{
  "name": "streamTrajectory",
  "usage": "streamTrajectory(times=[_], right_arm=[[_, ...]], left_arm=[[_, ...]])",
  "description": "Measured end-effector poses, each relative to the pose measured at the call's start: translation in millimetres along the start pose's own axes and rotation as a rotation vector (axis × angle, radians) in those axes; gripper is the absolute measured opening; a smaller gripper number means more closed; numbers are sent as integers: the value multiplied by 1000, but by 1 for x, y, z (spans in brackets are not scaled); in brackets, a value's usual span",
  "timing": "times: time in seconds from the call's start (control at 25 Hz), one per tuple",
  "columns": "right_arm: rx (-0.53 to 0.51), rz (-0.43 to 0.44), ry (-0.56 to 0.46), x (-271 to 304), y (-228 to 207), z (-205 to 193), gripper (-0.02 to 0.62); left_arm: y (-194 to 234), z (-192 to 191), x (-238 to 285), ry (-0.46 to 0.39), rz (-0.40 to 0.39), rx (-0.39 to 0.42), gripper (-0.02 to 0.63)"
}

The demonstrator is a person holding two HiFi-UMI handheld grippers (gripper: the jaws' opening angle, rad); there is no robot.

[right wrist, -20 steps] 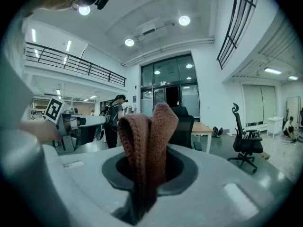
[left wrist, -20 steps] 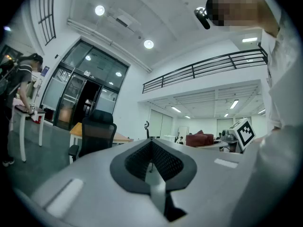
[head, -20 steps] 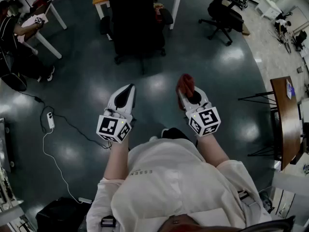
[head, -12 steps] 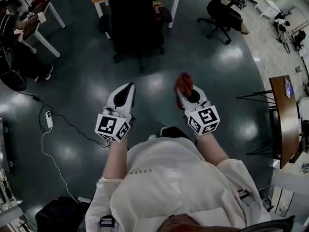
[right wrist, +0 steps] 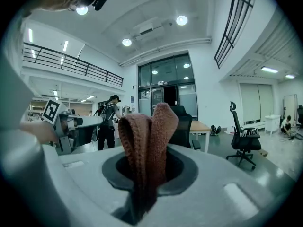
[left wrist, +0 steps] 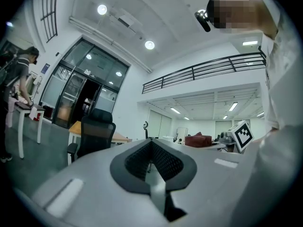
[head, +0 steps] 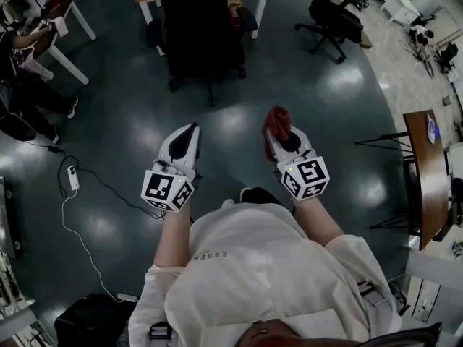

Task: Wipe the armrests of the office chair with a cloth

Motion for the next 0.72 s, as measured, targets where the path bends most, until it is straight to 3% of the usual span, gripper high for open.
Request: streamTrajectory(times=[0.4, 0.72], right_arm=[[27, -15, 13, 12, -12, -3, 55], [63, -25, 52, 50, -57, -17, 55]], left_arm=[[14, -7, 14, 20, 0, -29, 17], [40, -31, 64, 82, 21, -64, 17]])
Point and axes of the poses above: the fingertips, and each gripper's own axes: x forward along the fingers, y to its left, z out of its top, the point moved 5 cm from there along -x, backward along the fingers, and after that the axes turned 5 degrees about -z, right-handed, at the moved point
